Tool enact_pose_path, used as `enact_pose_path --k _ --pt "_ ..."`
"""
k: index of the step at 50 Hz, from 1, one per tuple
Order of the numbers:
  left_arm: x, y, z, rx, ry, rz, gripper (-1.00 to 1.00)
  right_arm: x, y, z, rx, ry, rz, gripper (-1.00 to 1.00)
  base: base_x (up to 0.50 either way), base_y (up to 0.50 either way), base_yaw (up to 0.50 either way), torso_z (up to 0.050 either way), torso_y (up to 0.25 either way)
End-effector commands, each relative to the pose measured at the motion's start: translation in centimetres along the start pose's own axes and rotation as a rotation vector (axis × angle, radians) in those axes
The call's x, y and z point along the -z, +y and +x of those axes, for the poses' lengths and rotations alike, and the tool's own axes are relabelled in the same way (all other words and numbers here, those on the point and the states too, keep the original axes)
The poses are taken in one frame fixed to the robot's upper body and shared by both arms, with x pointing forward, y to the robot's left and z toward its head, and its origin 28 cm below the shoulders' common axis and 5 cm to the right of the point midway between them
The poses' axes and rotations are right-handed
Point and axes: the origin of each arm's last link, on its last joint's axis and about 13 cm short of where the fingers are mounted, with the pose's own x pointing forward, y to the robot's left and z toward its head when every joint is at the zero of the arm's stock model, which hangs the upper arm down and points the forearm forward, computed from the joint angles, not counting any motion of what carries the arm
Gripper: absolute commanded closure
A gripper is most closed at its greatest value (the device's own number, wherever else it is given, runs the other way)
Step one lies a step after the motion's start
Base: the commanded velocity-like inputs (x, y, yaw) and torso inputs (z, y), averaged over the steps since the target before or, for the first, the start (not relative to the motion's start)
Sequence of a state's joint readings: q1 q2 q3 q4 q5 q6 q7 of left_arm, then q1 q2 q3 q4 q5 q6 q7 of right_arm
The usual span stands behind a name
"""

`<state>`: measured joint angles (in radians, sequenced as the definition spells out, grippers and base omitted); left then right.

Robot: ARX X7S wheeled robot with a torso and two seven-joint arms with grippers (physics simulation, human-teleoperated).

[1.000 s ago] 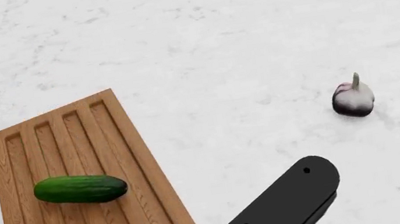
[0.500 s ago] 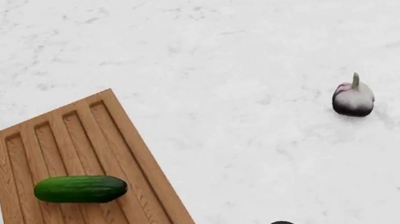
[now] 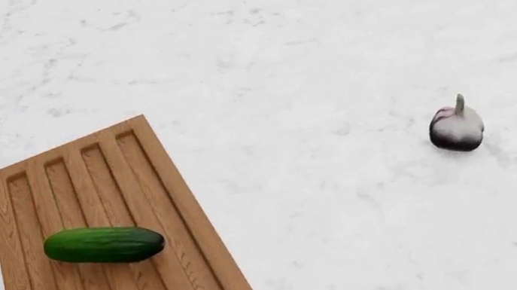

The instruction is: Clear the non-vegetable object off the cutting board and place the vegetables onto it.

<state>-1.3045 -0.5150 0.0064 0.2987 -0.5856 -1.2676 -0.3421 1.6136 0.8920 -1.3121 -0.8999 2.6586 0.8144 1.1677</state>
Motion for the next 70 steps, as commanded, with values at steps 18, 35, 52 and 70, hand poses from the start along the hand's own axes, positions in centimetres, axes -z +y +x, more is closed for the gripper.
enact_pose_path --k 18,35,52,70 --pt "0.7 0.1 -0.8 0.028 -0.007 -0.01 -1.0 1.5 -0.3 3.3 -0.104 0.013 -0.007 -1.0 0.0 0.0 0.0 0.0 0.0" --pt "0.3 0.2 -0.9 0.025 -0.022 -0.014 -1.0 -0.8 -1.0 0.9 -0.036 -0.059 -0.083 1.0 0.0 0.0 0.0 0.0 0.0" --pt "0.1 0.0 -0.9 0.032 -0.023 -0.009 -1.0 -3.9 -3.1 -1.1 0.06 -0.15 -0.159 1.0 0.0 0.0 0.0 0.0 0.0" --pt "0.5 0.1 -1.3 0.035 -0.015 -0.009 -1.0 -6.4 -6.1 3.2 0.053 -0.237 -0.182 1.0 0.0 0.0 0.0 0.0 0.0"
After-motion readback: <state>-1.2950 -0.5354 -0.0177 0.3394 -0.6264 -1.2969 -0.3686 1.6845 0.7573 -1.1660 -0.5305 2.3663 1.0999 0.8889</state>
